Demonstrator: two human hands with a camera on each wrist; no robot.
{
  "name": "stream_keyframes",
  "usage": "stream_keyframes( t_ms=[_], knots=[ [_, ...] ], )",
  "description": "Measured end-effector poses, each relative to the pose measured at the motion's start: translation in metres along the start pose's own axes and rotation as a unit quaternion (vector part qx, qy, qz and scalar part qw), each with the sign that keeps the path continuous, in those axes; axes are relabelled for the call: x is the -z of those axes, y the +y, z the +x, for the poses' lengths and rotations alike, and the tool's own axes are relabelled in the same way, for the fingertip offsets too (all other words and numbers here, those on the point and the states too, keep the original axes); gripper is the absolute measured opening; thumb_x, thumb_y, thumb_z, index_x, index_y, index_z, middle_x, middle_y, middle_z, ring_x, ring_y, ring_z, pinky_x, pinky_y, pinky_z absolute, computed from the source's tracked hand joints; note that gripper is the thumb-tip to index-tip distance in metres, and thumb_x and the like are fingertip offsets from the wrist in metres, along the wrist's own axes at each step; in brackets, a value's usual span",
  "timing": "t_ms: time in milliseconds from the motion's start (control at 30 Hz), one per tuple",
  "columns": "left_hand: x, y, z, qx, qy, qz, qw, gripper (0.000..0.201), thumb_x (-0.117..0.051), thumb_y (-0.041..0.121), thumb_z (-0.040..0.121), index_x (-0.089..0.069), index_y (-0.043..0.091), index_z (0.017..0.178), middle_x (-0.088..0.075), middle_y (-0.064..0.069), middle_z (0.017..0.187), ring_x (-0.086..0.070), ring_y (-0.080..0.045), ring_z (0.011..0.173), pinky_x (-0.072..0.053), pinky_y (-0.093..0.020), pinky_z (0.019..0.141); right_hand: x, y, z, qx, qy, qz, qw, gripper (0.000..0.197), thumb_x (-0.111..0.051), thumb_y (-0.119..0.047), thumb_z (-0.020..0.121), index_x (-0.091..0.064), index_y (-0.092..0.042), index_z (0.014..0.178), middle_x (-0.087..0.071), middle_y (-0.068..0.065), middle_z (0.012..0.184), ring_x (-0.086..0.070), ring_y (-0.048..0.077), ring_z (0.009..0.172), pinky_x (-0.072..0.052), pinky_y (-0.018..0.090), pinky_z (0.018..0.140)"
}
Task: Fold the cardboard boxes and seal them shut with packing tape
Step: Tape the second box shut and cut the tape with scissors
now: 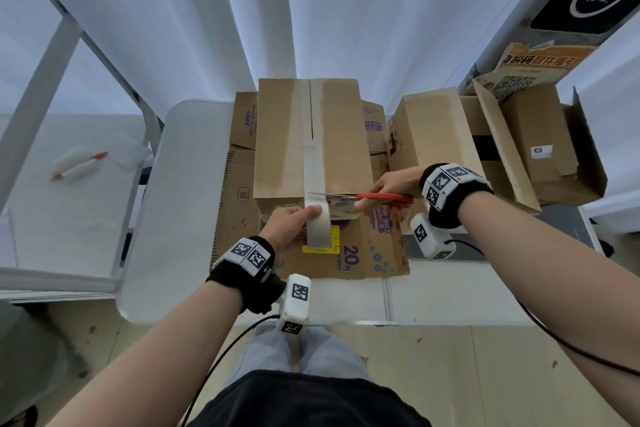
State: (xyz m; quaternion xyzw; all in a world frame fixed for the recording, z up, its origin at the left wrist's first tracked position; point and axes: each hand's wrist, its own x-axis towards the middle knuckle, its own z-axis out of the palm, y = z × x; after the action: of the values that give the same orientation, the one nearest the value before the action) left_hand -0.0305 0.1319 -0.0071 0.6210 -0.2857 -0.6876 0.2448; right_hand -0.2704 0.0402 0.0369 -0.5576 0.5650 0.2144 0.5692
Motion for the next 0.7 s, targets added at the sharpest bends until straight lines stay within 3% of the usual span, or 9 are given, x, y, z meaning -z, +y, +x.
stream_keyframes(
  t_ms=[100,300,500,600,700],
  knots=[
    [0.001,-0.003,0.000,0.001,-0.004,-0.006,1.000,0.045,-0.071,0.032,0.090,-0.064,-0.005,0.113,-0.071,-0.020,0.110,-0.069,-0.035,0.103,-0.057,-0.044,0.091,0.004,-0.005,0.004,-0.003,-0.016,0.008,1.000,0.092,-0.084,-0.078,0.038,-0.074,-0.023,0.111,-0.054,-0.001,0.064,-0.051,0.010,0.052,-0.042,0.020,0.046],
    [0.005,-0.004,-0.004,-0.006,-0.003,-0.021,1.000,0.035,-0.071,0.032,0.090,-0.064,0.003,0.108,-0.071,-0.021,0.109,-0.070,-0.027,0.086,-0.059,-0.035,0.077,0.012,-0.010,0.006,-0.017,-0.039,0.026,0.999,0.084,-0.088,-0.069,0.041,-0.076,-0.020,0.108,-0.050,-0.002,0.062,-0.048,0.006,0.049,-0.040,0.017,0.044],
    [0.009,-0.004,-0.007,-0.006,0.005,-0.022,1.000,0.048,-0.071,0.033,0.089,-0.063,-0.006,0.117,-0.073,-0.019,0.106,-0.071,-0.028,0.089,-0.058,-0.042,0.088,0.003,-0.013,0.012,-0.003,-0.040,0.026,0.999,0.067,-0.086,-0.074,0.046,-0.079,-0.025,0.092,-0.050,-0.002,0.066,-0.046,0.010,0.054,-0.037,0.022,0.050],
    [0.013,-0.003,-0.008,0.001,0.002,-0.018,1.000,0.050,-0.072,0.034,0.088,-0.063,-0.004,0.119,-0.074,-0.017,0.104,-0.071,-0.033,0.097,-0.055,-0.046,0.095,0.001,-0.017,0.014,-0.004,-0.036,0.020,0.999,0.075,-0.086,-0.075,0.042,-0.079,-0.024,0.095,-0.052,-0.001,0.065,-0.047,0.010,0.053,-0.037,0.022,0.051],
    [0.015,-0.002,-0.009,-0.002,0.001,-0.019,1.000,0.048,-0.072,0.033,0.089,-0.064,-0.005,0.119,-0.074,-0.017,0.105,-0.071,-0.032,0.097,-0.059,-0.040,0.087,0.001,-0.020,0.017,0.000,-0.040,0.020,0.999,0.091,-0.086,-0.078,0.027,-0.079,-0.022,0.099,-0.052,-0.002,0.062,-0.047,0.010,0.051,-0.037,0.022,0.050]
  ],
)
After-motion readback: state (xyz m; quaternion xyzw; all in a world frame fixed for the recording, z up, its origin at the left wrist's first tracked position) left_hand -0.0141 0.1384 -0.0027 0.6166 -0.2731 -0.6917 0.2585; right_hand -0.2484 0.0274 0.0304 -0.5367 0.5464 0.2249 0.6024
